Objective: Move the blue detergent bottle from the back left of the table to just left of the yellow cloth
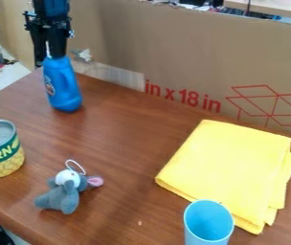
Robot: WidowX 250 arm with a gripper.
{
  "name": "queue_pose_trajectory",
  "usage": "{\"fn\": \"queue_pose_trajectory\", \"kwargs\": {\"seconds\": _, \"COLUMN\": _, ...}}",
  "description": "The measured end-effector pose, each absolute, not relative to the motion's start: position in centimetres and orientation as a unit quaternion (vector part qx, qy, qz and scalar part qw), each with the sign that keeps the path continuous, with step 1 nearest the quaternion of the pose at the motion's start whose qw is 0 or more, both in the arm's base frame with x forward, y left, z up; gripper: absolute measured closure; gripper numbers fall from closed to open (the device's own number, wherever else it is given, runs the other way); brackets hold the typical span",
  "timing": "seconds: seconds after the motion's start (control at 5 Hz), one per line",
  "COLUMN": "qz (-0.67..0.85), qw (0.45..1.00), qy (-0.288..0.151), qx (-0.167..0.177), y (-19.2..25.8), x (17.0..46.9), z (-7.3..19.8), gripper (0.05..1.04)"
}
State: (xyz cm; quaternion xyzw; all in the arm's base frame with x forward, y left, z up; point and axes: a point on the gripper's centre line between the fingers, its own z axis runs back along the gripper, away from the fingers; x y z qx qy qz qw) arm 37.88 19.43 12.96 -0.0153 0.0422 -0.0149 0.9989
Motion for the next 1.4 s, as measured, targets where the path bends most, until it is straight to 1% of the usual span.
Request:
{"fn": "queue_pose_trajectory", "kwargs": {"seconds": 0.2, "qz": -0.018, "qw": 0.999, "qy": 0.035, "qx": -0.018, "y": 19.3, "x": 38.0, "z": 12.9, "gripper": 0.594}}
{"fn": "queue_pose_trajectory", "kwargs": {"seconds": 0.4, "qz": -0.013, "qw": 0.999, "qy": 0.019, "qx": -0.034, "y": 19.0, "x": 37.9, "z": 13.3, "gripper": 0.595}}
{"fn": "queue_pose_trajectory", "kwargs": {"seconds": 0.6, "qz": 0.023, "qw": 0.999, "qy": -0.001, "qx": -0.027, "y": 17.4, "x": 37.7, "z": 16.1, "gripper": 0.595}}
{"fn": "queue_pose_trajectory", "kwargs": {"seconds": 0.8, "qz": 0.010, "qw": 1.000, "qy": -0.007, "qx": -0.023, "y": 12.7, "x": 38.1, "z": 17.6, "gripper": 0.595}}
{"fn": "queue_pose_trajectory", "kwargs": {"seconds": 1.0, "qz": -0.013, "qw": 1.000, "qy": 0.019, "qx": -0.022, "y": 8.7, "x": 37.5, "z": 16.3, "gripper": 0.595}}
{"fn": "queue_pose_trajectory", "kwargs": {"seconds": 1.2, "qz": -0.020, "qw": 0.999, "qy": 0.035, "qx": -0.014, "y": 6.4, "x": 37.6, "z": 15.3, "gripper": 0.595}}
{"fn": "queue_pose_trajectory", "kwargs": {"seconds": 1.4, "qz": -0.040, "qw": 0.998, "qy": 0.041, "qx": -0.010, "y": 4.1, "x": 37.7, "z": 14.5, "gripper": 0.595}}
